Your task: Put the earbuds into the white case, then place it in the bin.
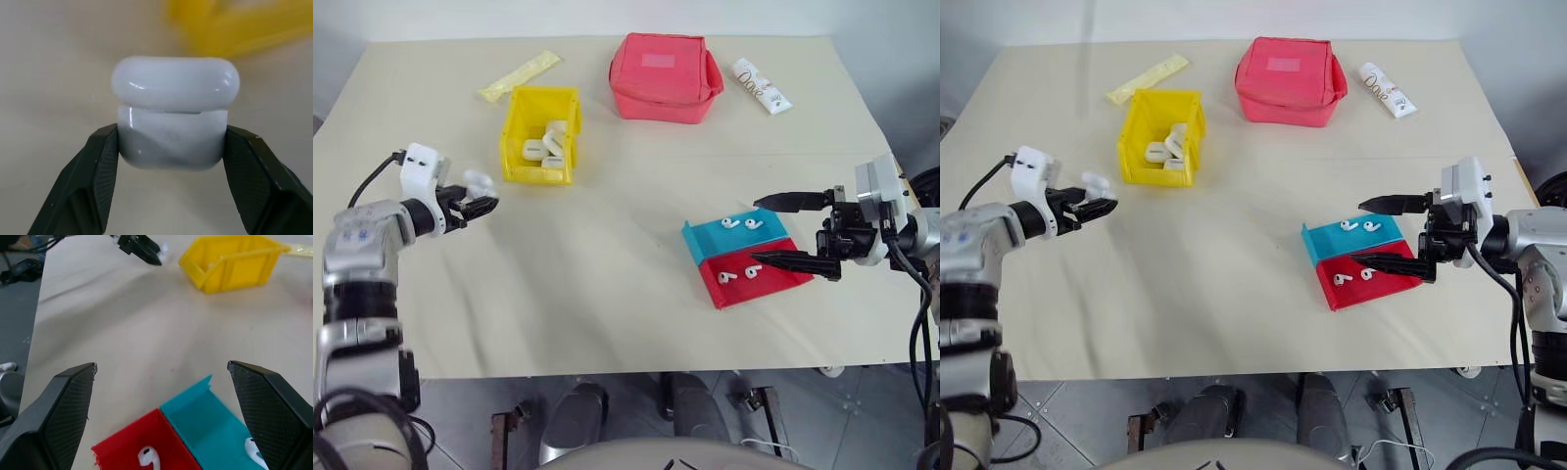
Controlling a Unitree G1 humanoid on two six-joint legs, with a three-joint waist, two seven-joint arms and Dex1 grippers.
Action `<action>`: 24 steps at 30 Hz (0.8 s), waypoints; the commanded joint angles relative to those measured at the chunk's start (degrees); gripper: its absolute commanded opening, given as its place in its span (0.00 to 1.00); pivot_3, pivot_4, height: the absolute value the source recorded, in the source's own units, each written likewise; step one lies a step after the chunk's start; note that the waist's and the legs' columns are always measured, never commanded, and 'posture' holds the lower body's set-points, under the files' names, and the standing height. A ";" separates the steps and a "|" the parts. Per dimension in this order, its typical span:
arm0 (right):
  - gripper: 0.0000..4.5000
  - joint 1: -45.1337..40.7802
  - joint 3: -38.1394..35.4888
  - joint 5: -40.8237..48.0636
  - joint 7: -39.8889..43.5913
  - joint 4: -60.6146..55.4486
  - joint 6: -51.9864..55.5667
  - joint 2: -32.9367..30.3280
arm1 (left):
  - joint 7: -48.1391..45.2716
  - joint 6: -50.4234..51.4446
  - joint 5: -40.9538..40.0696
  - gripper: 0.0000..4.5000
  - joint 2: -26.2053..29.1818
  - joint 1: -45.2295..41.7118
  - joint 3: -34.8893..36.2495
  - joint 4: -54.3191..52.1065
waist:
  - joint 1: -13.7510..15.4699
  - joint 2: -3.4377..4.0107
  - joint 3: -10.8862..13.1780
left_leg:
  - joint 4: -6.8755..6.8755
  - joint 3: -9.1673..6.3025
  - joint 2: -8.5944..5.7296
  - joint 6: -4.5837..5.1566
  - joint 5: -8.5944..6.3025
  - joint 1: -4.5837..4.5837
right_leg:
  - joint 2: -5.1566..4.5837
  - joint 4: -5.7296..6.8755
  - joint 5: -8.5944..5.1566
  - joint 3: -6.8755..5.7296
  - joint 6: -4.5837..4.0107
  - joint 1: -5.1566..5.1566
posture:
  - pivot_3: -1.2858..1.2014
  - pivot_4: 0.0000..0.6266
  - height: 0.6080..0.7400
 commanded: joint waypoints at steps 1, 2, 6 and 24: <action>1.00 1.95 -3.99 2.05 -1.59 -3.79 1.01 -1.35 | -8.08 -11.51 -8.87 0.62 -2.28 3.39 6.52 -9.57 | 0.08 0.04 -0.02 | 0.01 -0.01 0.01 0.00 0.00 -0.01 | 0.00 -0.09 0.07 -0.03 0.02 0.02 | 0.52 0.24 1.00; 1.00 2.80 -4.51 2.22 -2.25 -4.59 1.46 -1.29 | -10.57 -14.13 -10.24 0.62 -3.40 4.50 6.52 -10.45 | 0.15 0.08 -0.04 | -0.01 -0.01 0.01 0.00 0.00 0.02 | 0.00 -0.17 0.08 -0.07 0.04 0.10 | 0.52 0.24 1.00; 1.00 7.24 -7.02 3.34 -5.45 -8.77 3.69 -0.93 | -15.24 -18.84 -11.16 0.62 -6.17 6.73 2.73 -12.46 | 0.64 0.22 -0.07 | -0.04 0.06 -0.03 0.08 -0.03 0.13 | -0.02 -0.21 0.09 -0.04 0.05 0.20 | 0.52 0.24 1.00; 1.00 52.49 -41.01 10.34 -17.34 -30.41 12.13 9.97 | -23.43 -30.47 -10.27 0.62 -21.31 7.97 -13.36 -9.58 | 2.74 0.18 -0.12 | -0.14 0.66 0.04 0.40 -0.20 0.46 | 0.16 -0.66 0.19 0.43 0.23 0.39 | 0.52 0.24 1.00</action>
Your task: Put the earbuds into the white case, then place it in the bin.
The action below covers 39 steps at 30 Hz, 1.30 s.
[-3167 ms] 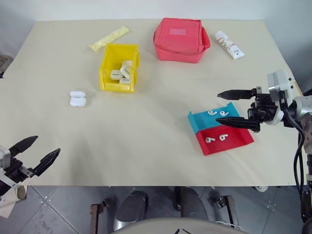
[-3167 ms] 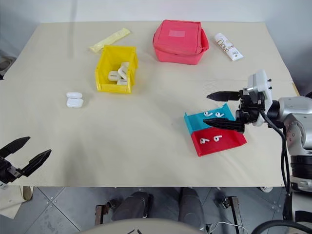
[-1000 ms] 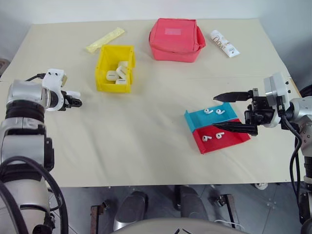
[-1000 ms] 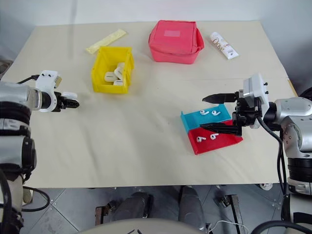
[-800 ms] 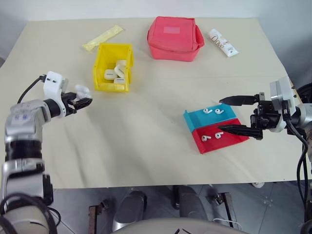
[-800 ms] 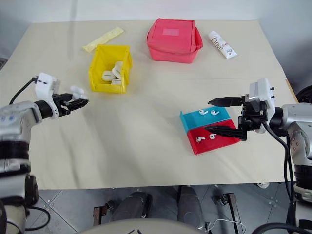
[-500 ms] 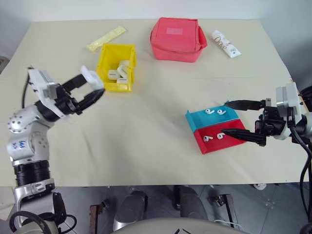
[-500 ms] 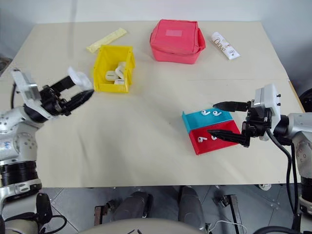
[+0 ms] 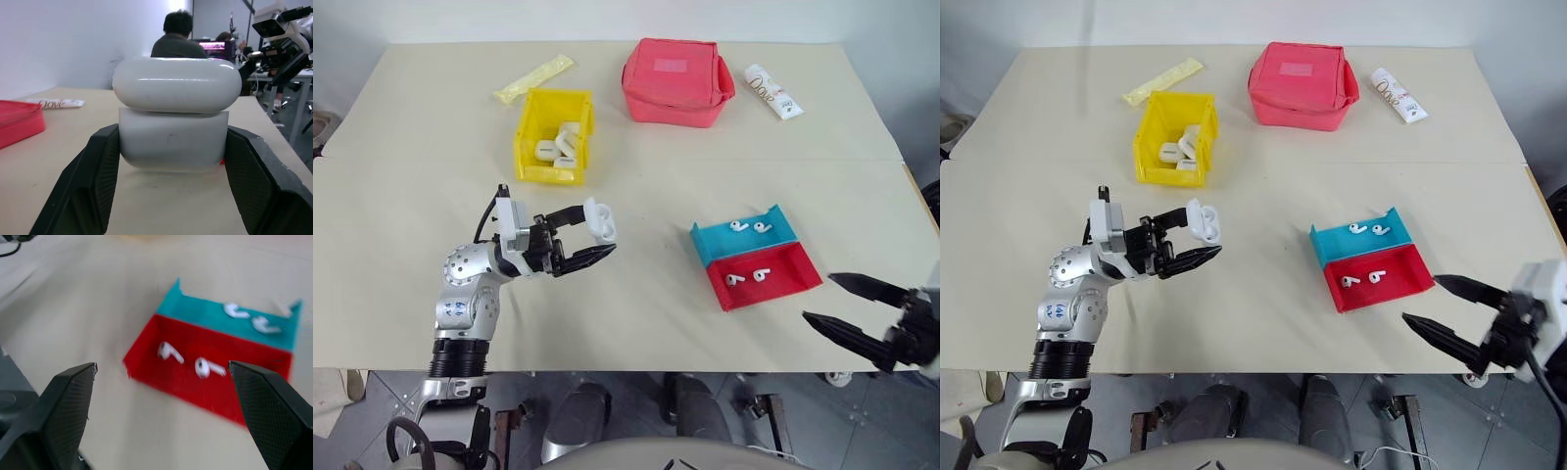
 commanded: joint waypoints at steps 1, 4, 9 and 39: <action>1.00 4.41 -5.79 1.75 -1.16 -3.64 0.07 1.84 | -1.09 -3.08 -0.29 0.62 -1.65 -1.53 -1.21 1.20 | 0.15 0.00 0.00 | 0.01 0.04 0.00 0.05 -0.04 0.04 | 0.01 0.00 0.01 0.04 0.01 0.03 | 0.52 0.24 1.00; 1.00 6.38 -6.10 2.55 -3.70 -6.60 1.71 1.52 | -2.04 -5.12 0.30 0.62 -2.95 -1.83 -2.58 2.16 | 0.09 -0.01 -0.01 | 0.01 0.27 -0.03 0.19 -0.13 0.08 | 0.00 -0.06 0.08 0.27 0.14 0.03 | 0.52 0.24 1.00; 1.00 4.97 -5.01 5.55 -7.58 -10.32 9.23 -6.23 | -0.96 -6.84 1.17 0.62 -4.51 -0.29 -4.83 0.44 | -0.02 0.00 -0.01 | 0.01 0.63 0.00 0.26 -0.20 0.15 | 0.04 -0.09 0.10 0.55 0.18 -0.01 | 0.52 0.24 1.00; 0.67 -57.74 65.47 -38.46 10.70 24.93 -16.33 -28.38 | 8.20 -10.45 3.48 0.62 -8.52 10.79 -12.66 -9.25 | -0.42 0.07 0.01 | 0.06 0.87 -0.01 0.31 -0.19 0.01 | 0.04 -0.29 0.22 0.60 0.30 -0.21 | 0.52 0.24 1.00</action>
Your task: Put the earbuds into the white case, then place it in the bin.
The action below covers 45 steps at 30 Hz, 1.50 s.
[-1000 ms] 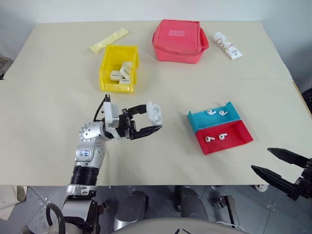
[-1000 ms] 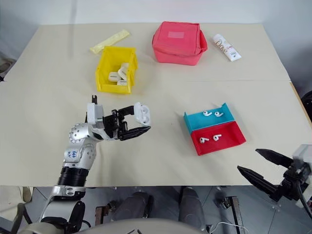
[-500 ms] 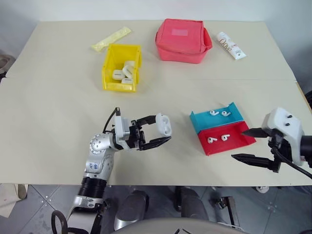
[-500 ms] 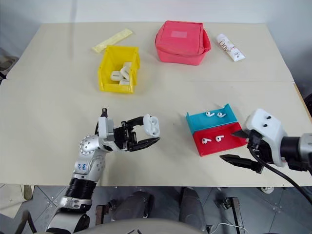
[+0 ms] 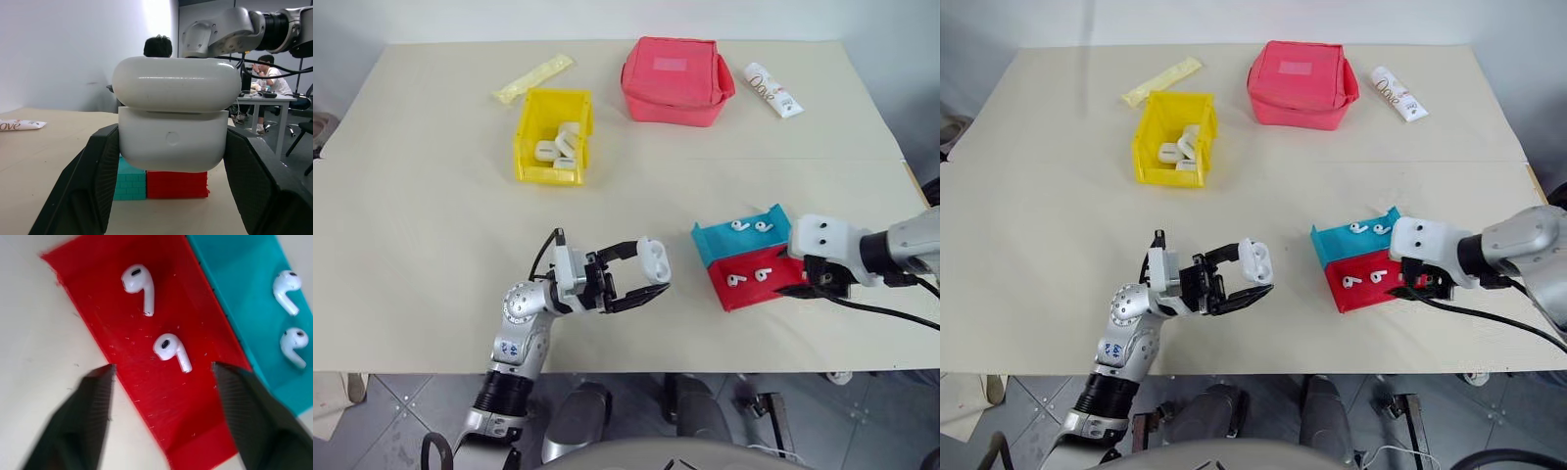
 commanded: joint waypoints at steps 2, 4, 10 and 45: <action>0.63 -5.19 3.41 -7.02 5.03 5.11 -7.29 2.84 | 0.38 -1.08 -0.12 0.62 0.29 0.69 -0.53 -3.23 | -0.11 0.01 0.00 | -0.01 -0.01 0.01 0.00 0.00 0.00 | 0.01 0.00 0.00 0.00 0.00 0.00 | 0.52 0.24 1.00; 0.54 -6.49 4.45 -8.77 6.48 6.51 -8.27 4.07 | 0.57 -1.04 -0.12 0.62 0.37 0.78 -0.59 -3.43 | -0.19 0.01 0.00 | -0.01 -0.01 0.01 0.00 0.00 0.01 | 0.01 0.00 0.00 0.00 0.00 0.00 | 0.52 0.24 1.00; 0.49 -8.79 5.45 -12.48 10.03 8.90 -13.05 6.93 | 1.23 -1.14 0.07 0.62 0.40 0.93 -0.66 -3.62 | -0.35 0.02 -0.01 | -0.01 -0.02 0.01 -0.01 0.00 0.01 | 0.01 0.00 0.00 0.00 -0.01 0.01 | 0.52 0.24 1.00; 0.29 -12.54 6.67 -20.50 16.09 16.15 -21.21 15.15 | 5.04 -1.66 0.95 0.62 1.01 3.42 -1.79 -6.71 | -1.16 0.00 -0.04 | 0.00 -0.03 0.01 -0.04 -0.01 0.06 | 0.03 0.06 -0.03 0.03 -0.06 0.02 | 0.52 0.24 1.00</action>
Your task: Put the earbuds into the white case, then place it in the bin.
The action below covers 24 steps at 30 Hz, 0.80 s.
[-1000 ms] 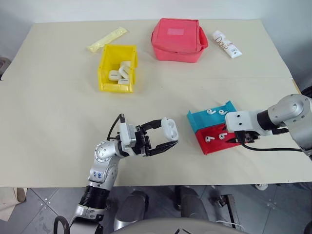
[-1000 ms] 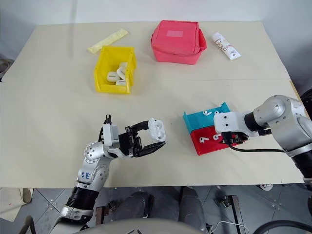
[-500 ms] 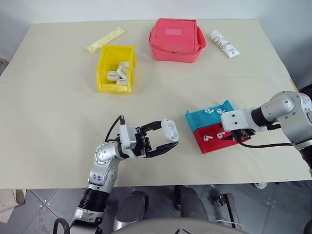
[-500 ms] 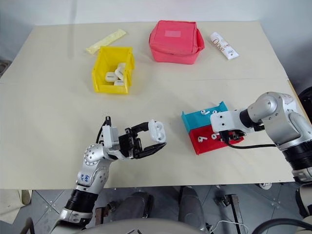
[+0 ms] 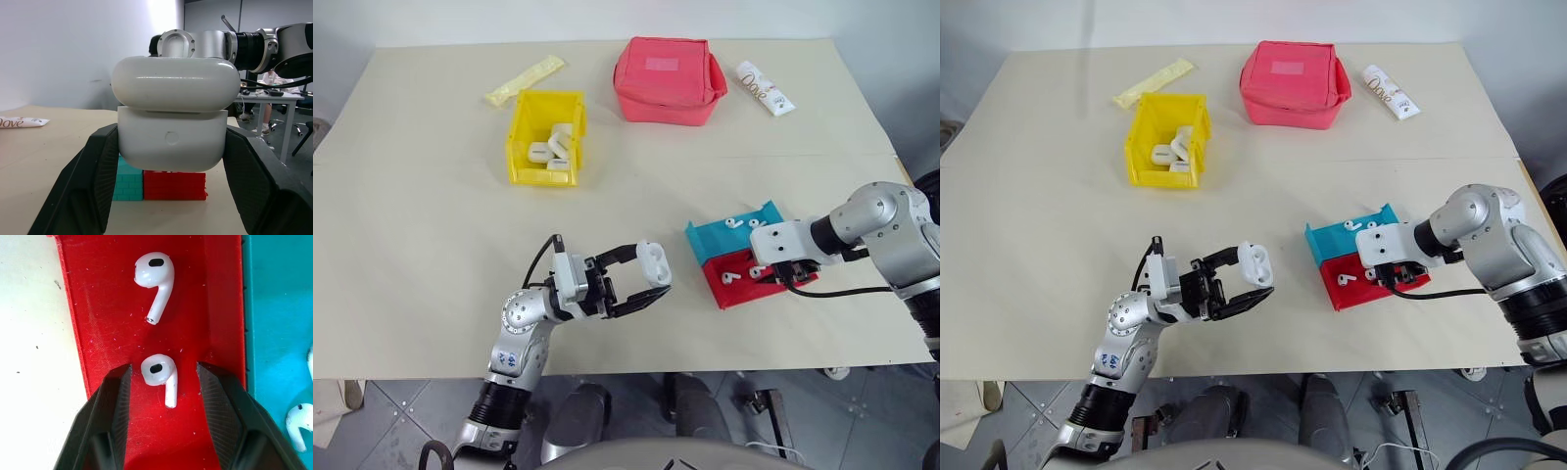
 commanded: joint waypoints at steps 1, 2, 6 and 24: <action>0.22 0.47 -0.11 -0.64 0.62 -0.20 -0.76 0.18 | 0.49 -1.34 0.13 0.62 -0.07 0.29 -0.27 -2.93 | 0.00 0.00 0.00 | 0.00 0.00 0.00 0.00 0.00 0.00 | 0.00 0.00 0.00 0.00 0.00 0.00 | 0.52 0.24 1.00; 0.15 0.50 -0.12 -0.68 0.60 -0.17 -0.75 0.20 | 0.50 -1.40 0.15 0.62 -0.04 0.32 -0.31 -2.94 | 0.00 0.00 0.00 | 0.00 0.00 0.00 0.00 0.00 0.00 | 0.00 0.00 0.00 0.00 0.00 0.00 | 0.52 0.24 1.00; 0.11 0.61 -0.22 -0.63 0.70 -0.22 -0.71 0.42 | 0.77 -1.51 0.21 0.62 0.05 0.42 -0.37 -2.97 | 0.03 -0.01 -0.01 | 0.00 0.00 0.00 0.00 0.00 0.01 | 0.00 0.00 0.00 0.00 0.00 0.00 | 0.52 0.24 1.00; 0.11 14.61 -35.45 48.09 -12.78 -30.77 36.02 10.85 | -7.61 -0.51 -3.89 0.62 -3.84 -8.56 -1.42 8.83 | 1.29 -0.07 -0.03 | 0.08 -0.09 -0.01 0.02 0.00 -0.04 | -0.04 -0.02 0.03 -0.05 -0.01 0.07 | 0.52 0.24 1.00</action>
